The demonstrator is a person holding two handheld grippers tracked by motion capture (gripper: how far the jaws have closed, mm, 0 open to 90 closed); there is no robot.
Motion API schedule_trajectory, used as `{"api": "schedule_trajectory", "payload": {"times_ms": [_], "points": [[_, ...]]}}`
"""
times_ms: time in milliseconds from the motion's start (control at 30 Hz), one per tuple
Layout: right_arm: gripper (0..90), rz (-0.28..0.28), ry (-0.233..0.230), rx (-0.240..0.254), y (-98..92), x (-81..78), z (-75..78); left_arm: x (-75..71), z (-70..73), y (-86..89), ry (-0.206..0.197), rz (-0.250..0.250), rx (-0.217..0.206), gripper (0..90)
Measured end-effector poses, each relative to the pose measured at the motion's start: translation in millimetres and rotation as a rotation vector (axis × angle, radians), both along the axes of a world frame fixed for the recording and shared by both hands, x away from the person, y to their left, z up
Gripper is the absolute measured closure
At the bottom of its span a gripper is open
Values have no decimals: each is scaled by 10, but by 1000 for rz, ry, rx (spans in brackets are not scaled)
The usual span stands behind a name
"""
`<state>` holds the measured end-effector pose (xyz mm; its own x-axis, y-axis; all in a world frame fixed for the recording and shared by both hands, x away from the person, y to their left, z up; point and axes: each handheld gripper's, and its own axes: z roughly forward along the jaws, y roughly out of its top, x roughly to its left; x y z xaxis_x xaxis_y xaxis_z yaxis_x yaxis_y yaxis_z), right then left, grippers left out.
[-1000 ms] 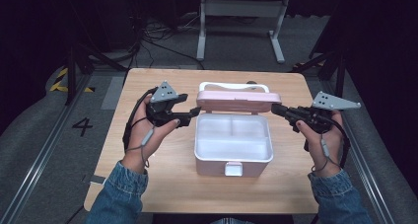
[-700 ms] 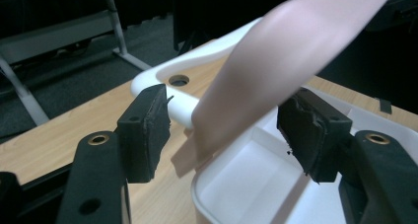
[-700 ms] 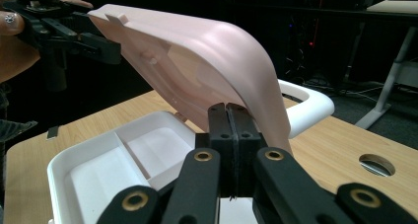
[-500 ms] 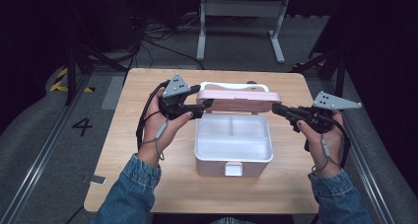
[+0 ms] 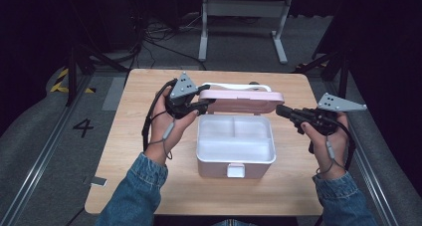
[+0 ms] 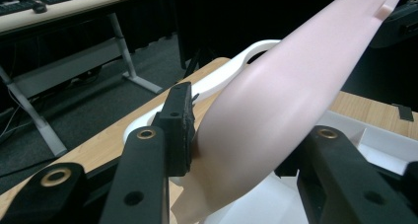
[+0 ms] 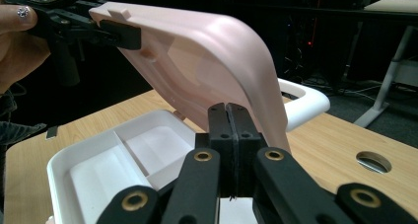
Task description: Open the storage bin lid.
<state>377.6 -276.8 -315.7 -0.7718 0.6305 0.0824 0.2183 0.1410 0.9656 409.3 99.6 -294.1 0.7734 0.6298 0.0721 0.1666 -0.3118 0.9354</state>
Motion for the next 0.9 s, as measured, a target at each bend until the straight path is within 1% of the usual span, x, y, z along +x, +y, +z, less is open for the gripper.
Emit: {"api": "schedule_trajectory", "payload": {"times_ms": [133,200,300,333,367,400,500,567,667,767,800,833,867,900], "points": [[900,-17,-6,-5,-63,-60,23,43,16,1,10,0,1,620],[900,-29,-14,-6,-102,-91,34,74,35,4,13,-1,10,626],[900,-52,-18,-12,-171,-138,43,115,58,-3,22,5,19,633],[900,-60,-18,-12,-196,-151,40,132,60,-7,26,6,15,634],[900,-68,-18,-11,-223,-164,37,157,61,-6,23,9,16,635],[900,-77,-15,-12,-251,-179,35,179,62,-3,30,10,14,636],[900,-100,-15,-10,-336,-220,28,263,62,2,31,11,4,642],[900,-115,-13,-14,-395,-246,28,319,61,-1,34,16,2,644],[900,-134,-13,-6,-461,-274,28,413,59,-12,38,27,2,647],[900,-145,-8,-5,-501,-284,25,499,61,-20,54,37,5,646],[900,-149,-6,-6,-510,-281,20,530,58,-25,65,41,4,645],[900,-147,-1,-10,-520,-275,15,562,57,-26,64,43,6,643],[900,-147,1,-8,-521,-267,6,590,50,-32,72,49,0,642],[900,-142,6,-8,-521,-256,-3,590,50,-32,72,49,0,640]]}}
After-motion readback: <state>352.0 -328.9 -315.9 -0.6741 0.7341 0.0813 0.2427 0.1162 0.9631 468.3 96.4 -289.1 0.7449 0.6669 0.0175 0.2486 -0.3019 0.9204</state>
